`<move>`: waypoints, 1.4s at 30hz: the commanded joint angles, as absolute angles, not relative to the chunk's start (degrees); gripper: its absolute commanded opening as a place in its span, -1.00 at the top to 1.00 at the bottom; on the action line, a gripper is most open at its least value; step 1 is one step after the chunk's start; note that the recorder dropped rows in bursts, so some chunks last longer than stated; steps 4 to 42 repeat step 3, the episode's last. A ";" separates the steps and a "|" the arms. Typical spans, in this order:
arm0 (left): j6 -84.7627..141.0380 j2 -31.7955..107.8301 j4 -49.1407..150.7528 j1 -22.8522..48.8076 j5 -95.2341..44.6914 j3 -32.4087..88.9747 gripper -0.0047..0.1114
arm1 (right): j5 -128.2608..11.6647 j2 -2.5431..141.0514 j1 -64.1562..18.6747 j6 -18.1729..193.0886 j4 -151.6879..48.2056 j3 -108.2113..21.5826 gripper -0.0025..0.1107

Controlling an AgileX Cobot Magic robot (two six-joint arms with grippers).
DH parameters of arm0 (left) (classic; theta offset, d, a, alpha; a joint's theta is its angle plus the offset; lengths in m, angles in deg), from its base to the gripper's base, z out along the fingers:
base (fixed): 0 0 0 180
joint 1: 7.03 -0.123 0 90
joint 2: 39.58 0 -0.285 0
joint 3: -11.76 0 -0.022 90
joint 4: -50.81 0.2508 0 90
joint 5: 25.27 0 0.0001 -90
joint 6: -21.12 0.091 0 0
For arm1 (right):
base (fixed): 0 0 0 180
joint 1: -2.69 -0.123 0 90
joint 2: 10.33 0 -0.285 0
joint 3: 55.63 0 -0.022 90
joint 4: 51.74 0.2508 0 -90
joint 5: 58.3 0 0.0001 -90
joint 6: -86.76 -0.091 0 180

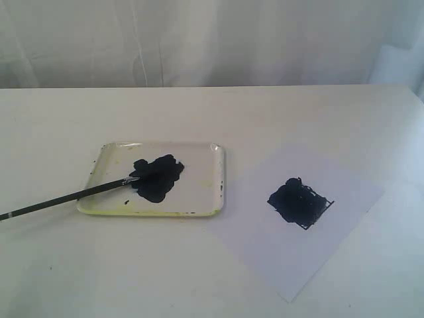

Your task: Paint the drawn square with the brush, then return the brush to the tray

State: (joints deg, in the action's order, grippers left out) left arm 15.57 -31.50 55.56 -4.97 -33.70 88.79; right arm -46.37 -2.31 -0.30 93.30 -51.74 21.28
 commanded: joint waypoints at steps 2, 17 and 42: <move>15.46 -31.80 55.16 -4.94 -33.79 88.97 0.92 | -46.40 -2.54 -0.14 93.64 -51.74 21.58 0.96; 15.46 -31.80 55.16 -4.94 -33.79 88.97 0.92 | -46.40 -2.54 -0.14 93.64 -51.74 21.58 0.96; 15.46 -31.80 55.16 -4.94 -33.79 88.97 0.92 | -46.40 -2.54 -0.14 93.64 -51.74 21.58 0.96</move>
